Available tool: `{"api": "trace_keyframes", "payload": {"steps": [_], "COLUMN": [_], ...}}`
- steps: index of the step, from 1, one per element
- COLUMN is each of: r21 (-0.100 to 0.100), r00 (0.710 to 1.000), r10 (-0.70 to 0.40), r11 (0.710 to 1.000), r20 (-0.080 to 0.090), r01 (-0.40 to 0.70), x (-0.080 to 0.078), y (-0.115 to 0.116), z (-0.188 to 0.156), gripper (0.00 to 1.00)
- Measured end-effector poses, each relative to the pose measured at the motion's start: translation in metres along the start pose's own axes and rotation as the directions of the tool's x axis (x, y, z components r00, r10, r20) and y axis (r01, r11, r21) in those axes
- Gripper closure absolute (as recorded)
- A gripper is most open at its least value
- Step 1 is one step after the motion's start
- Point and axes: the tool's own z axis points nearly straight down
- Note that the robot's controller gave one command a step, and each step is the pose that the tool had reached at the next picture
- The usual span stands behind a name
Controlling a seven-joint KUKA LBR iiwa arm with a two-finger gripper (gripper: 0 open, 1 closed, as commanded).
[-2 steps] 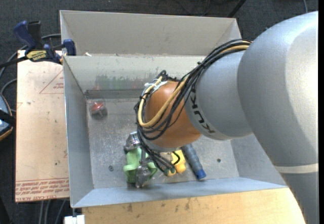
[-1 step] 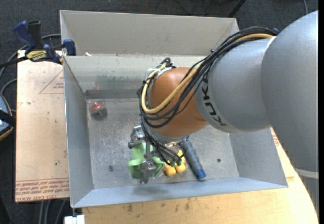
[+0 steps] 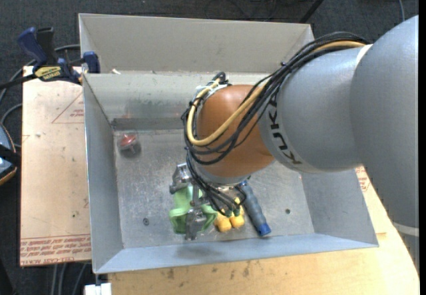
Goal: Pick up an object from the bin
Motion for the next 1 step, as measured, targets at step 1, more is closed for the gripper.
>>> {"api": "trace_keyframes", "payload": {"steps": [1], "r21": [0.000], "r00": [1.000], "r10": [0.001], "r11": [1.000], "r20": [0.003], "r01": [-0.001], "x": [-0.0014], "y": [0.0006], "z": [-0.0429], "gripper": [1.00]}}
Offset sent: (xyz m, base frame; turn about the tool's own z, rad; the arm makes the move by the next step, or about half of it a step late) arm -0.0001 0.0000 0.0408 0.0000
